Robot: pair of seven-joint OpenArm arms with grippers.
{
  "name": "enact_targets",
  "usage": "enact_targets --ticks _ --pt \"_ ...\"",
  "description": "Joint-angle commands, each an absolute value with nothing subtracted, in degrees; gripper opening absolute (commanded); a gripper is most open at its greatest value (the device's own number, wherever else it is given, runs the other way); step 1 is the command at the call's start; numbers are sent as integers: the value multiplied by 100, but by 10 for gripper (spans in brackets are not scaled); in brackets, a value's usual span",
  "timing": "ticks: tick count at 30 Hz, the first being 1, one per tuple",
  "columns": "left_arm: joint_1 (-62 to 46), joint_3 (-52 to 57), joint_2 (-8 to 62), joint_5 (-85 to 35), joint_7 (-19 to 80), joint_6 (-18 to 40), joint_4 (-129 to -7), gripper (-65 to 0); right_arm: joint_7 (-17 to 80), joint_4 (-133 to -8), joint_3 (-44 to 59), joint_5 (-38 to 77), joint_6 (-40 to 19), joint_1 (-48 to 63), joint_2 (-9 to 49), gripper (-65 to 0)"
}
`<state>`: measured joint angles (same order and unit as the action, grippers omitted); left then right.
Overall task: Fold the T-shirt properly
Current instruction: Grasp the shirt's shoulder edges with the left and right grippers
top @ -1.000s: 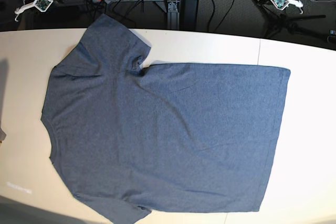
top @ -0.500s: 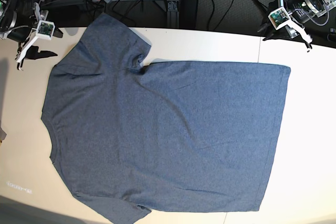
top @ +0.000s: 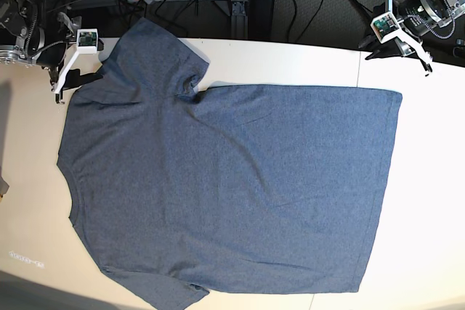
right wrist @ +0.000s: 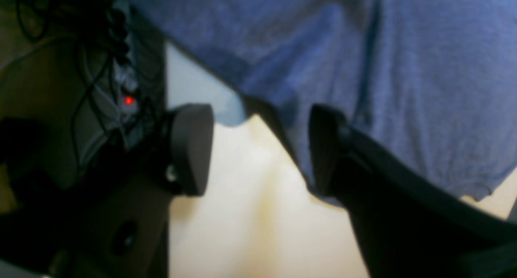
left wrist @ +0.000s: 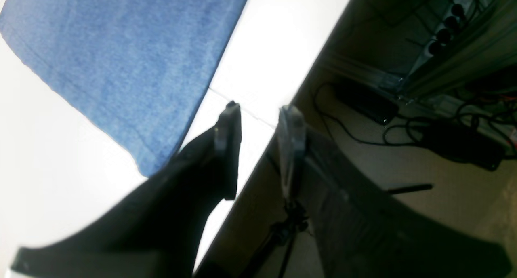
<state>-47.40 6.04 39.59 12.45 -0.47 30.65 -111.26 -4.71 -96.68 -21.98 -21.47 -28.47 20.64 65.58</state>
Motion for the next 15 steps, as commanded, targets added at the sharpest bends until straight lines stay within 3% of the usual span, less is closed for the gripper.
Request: enact_targets --ticks 1,6,11,15 --pt "-4766 644 4056 1194 -145 2956 -11205 -455 -491 -9651 -2274 -2217 -2978 1931 6692 -275" --pt "-4764 644 4246 1494 -108 2952 -11205 -447 -493 -9373 -2845 -2226 -2976 1459 6648 -275" --pt "-4759 644 4593 1522 27 2394 -11205 -349 -493 -9194 -3426 -2342 -2976 1033 6547 -275" --pt "-4746 642 4884 1573 23 2316 -11205 -345 -493 -8930 -3632 -2335 -2976 792 6348 -275"
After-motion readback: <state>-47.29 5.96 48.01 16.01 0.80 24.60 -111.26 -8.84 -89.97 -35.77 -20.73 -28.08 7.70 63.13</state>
